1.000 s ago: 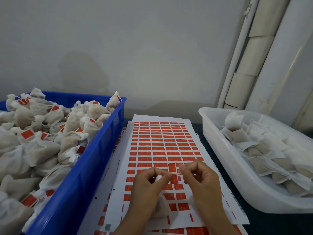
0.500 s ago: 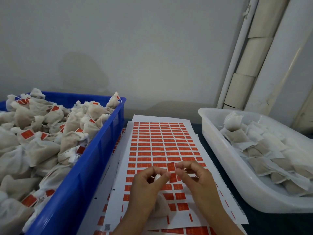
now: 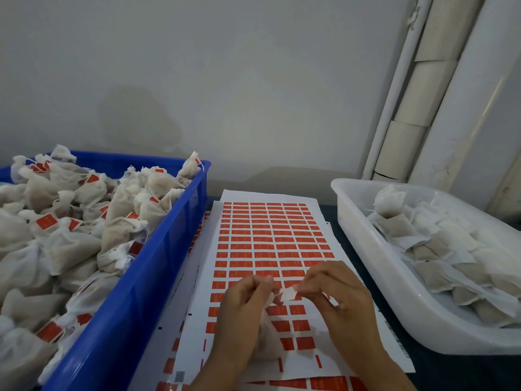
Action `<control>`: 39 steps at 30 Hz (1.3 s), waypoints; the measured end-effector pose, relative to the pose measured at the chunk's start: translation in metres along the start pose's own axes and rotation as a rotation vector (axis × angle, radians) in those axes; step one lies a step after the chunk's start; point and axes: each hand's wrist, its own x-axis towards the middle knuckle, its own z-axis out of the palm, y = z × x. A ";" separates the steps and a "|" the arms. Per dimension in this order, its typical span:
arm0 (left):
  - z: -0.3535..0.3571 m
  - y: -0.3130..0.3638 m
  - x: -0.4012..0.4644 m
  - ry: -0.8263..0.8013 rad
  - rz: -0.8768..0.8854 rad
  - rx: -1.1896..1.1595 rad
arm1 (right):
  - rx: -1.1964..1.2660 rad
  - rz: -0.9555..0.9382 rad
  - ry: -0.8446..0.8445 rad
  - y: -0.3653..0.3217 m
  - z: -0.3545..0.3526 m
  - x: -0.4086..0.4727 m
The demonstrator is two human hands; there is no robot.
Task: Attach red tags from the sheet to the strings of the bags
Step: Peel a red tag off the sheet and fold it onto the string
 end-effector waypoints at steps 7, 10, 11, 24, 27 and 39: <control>-0.002 0.002 -0.001 -0.096 -0.088 -0.088 | -0.131 -0.173 0.019 0.004 -0.005 0.000; -0.004 0.005 -0.001 -0.112 -0.101 -0.117 | -0.109 -0.171 0.029 0.006 -0.004 0.000; -0.005 0.005 -0.001 -0.116 -0.099 -0.117 | -0.092 -0.158 0.027 0.005 -0.004 0.000; -0.001 0.003 -0.003 -0.081 0.022 -0.045 | -0.008 -0.001 0.063 0.002 0.005 -0.004; 0.000 0.002 -0.004 -0.046 0.024 -0.049 | 0.018 0.029 0.065 0.000 0.005 -0.004; -0.003 0.002 -0.001 0.022 0.056 -0.052 | 0.054 0.220 -0.076 -0.007 0.010 -0.008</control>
